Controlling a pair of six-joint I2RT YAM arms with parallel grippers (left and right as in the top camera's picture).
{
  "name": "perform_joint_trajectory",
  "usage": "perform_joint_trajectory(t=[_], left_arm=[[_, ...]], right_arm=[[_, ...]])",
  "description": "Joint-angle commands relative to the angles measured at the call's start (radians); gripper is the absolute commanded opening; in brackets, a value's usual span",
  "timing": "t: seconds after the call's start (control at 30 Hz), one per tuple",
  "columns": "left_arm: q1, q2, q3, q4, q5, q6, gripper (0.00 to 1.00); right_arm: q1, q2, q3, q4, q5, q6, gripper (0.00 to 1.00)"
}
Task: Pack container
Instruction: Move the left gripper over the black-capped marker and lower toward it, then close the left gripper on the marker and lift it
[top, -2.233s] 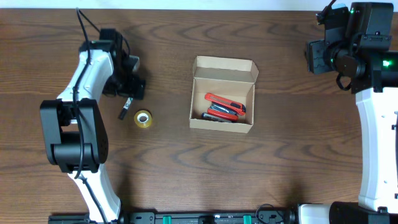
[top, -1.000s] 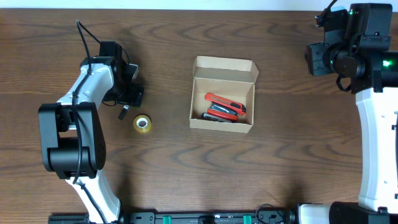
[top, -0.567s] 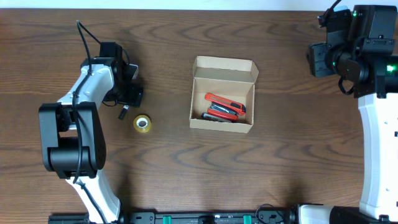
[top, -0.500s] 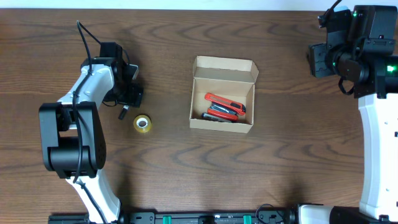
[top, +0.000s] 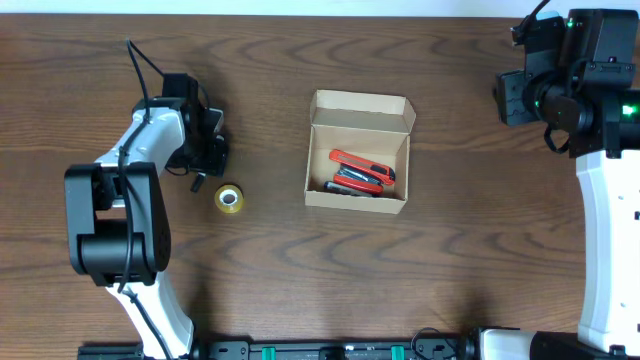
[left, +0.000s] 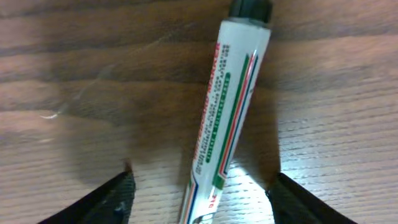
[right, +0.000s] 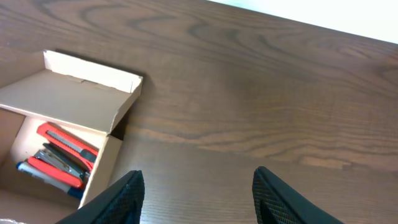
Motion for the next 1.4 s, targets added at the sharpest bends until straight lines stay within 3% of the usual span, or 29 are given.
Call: perform_joint_trajectory(t=[0.0,0.13,0.17,0.37,0.7,1.0,1.1,1.37], left_arm=[[0.005,0.017,-0.04,0.004,-0.012,-0.004,0.67],[0.004,0.017,-0.045,-0.002,-0.011,-0.008,0.45],[0.004,0.017,-0.045,-0.005,-0.011,-0.01,0.34],[-0.004,0.017,-0.045,-0.024,0.015,-0.06,0.06],[-0.006,0.006,0.082,-0.202,0.212,-0.051,0.06],[-0.096,-0.058,0.489,-0.47,0.201,0.068,0.06],[-0.154,-0.064,0.631,-0.539,0.2,0.148,0.06],[-0.367,-0.064,0.854,-0.759,0.194,0.554,0.06]], right_arm=[[0.005,-0.018,0.003,-0.001,0.0,0.011,0.55],[0.005,-0.018,0.003,0.0,0.0,0.011,0.55],[0.005,-0.018,0.003,0.0,0.0,0.011,0.55],[0.005,-0.018,0.003,-0.001,0.0,0.011,0.55],[0.005,-0.018,0.003,0.006,0.0,0.011,0.55],[0.003,-0.018,0.003,0.02,0.011,-0.019,0.55],[0.003,-0.018,0.003,0.027,0.011,-0.019,0.55],[0.003,-0.018,0.003,0.035,0.012,-0.042,0.55]])
